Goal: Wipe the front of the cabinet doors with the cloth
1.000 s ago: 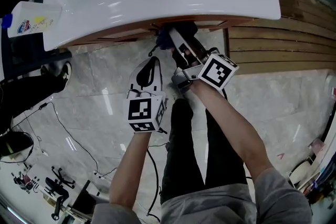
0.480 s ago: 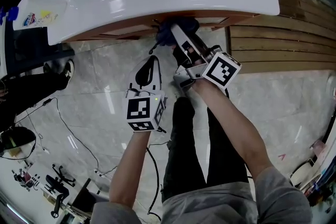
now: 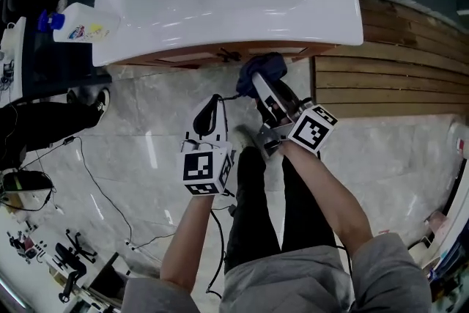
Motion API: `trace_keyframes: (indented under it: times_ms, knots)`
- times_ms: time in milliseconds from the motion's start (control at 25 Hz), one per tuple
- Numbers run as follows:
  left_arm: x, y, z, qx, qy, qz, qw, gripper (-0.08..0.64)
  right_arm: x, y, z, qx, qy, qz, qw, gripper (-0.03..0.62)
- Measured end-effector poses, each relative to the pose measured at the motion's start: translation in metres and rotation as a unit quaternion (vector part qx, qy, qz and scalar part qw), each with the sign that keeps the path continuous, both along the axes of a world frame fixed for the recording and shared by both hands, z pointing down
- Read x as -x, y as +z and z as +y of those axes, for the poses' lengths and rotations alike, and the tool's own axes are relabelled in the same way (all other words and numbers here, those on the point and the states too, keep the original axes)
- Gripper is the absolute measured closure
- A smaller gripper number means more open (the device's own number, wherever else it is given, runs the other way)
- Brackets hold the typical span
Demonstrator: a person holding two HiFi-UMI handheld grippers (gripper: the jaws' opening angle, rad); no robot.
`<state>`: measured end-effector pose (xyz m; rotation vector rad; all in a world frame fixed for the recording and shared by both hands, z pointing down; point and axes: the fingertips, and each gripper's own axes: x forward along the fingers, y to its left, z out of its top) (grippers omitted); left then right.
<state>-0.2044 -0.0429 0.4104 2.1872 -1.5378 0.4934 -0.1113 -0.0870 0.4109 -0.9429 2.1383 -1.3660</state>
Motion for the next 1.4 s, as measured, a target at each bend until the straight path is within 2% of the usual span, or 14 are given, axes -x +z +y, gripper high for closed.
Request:
trace_keyframes:
  times_ms: [80,320,520,680,960,1400]
  knots:
    - [-0.006,-0.019,0.003,-0.013,-0.003,-0.006,0.9999,0.552,-0.008,-0.013,0.007,-0.009,-0.006,0.017,1.000,0.552]
    - [-0.015,-0.077,0.004,-0.036,-0.026,0.012,0.9989,0.552,-0.026,-0.068,0.019,-0.048,-0.025,0.078,0.996,0.552]
    - [-0.027,-0.139,-0.001,-0.065,-0.023,0.019,0.9974,0.552,-0.033,-0.133,0.022,-0.100,-0.036,0.144,0.984,0.552]
    - [-0.033,-0.188,0.000,-0.087,-0.030,0.029,0.9953,0.552,-0.035,-0.183,0.030,-0.145,-0.042,0.178,0.972,0.552]
    - [-0.035,-0.251,0.006,-0.120,-0.034,0.041,0.9914,0.552,-0.034,-0.258,0.035,-0.200,-0.032,0.197,0.959,0.552]
    - [-0.048,-0.327,0.013,-0.180,-0.012,0.046,0.9826,0.552,-0.031,-0.353,0.049,-0.297,-0.024,0.232,0.926,0.552]
